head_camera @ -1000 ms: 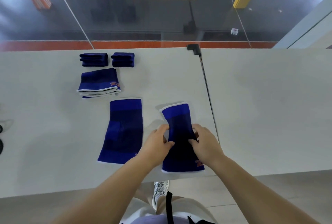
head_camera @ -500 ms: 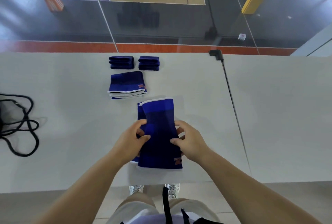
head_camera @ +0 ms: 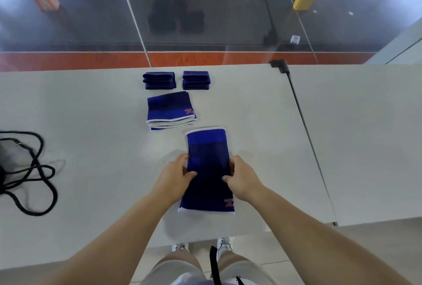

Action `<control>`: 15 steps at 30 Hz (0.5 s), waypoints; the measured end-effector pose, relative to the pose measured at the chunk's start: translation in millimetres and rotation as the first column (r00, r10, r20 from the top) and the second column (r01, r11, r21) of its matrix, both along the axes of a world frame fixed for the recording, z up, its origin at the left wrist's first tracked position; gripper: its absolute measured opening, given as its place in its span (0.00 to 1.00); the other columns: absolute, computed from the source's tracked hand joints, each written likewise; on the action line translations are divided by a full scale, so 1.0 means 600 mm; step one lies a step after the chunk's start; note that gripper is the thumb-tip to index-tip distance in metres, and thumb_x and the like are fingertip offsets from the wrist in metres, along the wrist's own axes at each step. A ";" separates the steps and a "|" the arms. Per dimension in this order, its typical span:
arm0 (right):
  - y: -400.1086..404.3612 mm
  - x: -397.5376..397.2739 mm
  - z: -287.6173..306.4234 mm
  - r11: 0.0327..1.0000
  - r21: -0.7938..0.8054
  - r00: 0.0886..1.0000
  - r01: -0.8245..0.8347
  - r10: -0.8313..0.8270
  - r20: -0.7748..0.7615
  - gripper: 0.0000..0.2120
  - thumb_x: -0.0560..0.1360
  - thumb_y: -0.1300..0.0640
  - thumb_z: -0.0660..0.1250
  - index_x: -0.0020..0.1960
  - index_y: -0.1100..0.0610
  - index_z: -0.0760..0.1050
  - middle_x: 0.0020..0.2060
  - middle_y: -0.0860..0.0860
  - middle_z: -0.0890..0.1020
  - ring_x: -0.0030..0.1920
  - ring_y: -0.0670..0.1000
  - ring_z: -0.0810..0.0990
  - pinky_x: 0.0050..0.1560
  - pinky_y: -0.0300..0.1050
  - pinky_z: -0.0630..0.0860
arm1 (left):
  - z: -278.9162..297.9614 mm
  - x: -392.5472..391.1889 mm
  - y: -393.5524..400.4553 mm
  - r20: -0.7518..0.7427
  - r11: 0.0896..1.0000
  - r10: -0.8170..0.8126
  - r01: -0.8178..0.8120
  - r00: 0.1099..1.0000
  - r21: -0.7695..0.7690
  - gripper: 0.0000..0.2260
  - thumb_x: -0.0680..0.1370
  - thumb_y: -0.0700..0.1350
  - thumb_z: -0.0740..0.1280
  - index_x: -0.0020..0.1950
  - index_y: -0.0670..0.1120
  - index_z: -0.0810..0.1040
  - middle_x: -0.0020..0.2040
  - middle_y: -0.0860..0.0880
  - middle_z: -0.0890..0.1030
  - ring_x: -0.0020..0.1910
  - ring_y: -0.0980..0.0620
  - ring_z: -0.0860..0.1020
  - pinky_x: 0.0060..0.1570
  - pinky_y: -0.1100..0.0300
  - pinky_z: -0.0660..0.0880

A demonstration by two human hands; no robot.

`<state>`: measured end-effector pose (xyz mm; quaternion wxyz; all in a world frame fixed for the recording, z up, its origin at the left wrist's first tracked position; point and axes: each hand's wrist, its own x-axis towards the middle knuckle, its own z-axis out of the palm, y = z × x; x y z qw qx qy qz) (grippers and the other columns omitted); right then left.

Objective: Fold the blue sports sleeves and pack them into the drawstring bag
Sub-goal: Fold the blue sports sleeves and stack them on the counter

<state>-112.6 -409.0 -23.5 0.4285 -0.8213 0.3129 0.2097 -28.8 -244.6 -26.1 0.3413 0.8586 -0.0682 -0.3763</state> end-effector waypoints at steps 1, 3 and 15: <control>0.000 0.002 -0.001 1.000 0.003 1.000 0.000 0.000 -0.014 0.13 0.75 0.61 0.65 0.58 0.58 0.67 0.51 0.52 0.76 0.51 0.54 0.76 0.49 0.46 0.73 | -0.002 -0.001 0.000 0.020 1.000 -0.004 0.004 1.000 0.024 0.18 0.78 0.46 0.64 0.67 0.50 0.67 0.48 0.47 0.79 0.46 0.46 0.79 0.49 0.48 0.79; 0.001 0.005 -0.002 1.000 -0.005 0.999 -0.001 0.001 -0.034 0.15 0.75 0.60 0.66 0.59 0.58 0.67 0.53 0.54 0.76 0.53 0.54 0.76 0.49 0.47 0.74 | -0.003 -0.003 -0.001 0.070 0.996 -0.014 0.007 0.997 0.089 0.19 0.78 0.49 0.64 0.67 0.48 0.67 0.54 0.45 0.78 0.50 0.46 0.78 0.52 0.51 0.77; -0.013 0.008 0.004 0.999 -0.022 0.998 -0.031 0.030 -0.048 0.16 0.69 0.62 0.72 0.55 0.55 0.73 0.47 0.52 0.81 0.47 0.53 0.79 0.45 0.45 0.77 | 0.001 -0.015 -0.001 0.068 0.999 0.053 -0.053 0.996 -0.006 0.06 0.76 0.44 0.68 0.51 0.47 0.73 0.46 0.49 0.79 0.46 0.50 0.77 0.48 0.55 0.76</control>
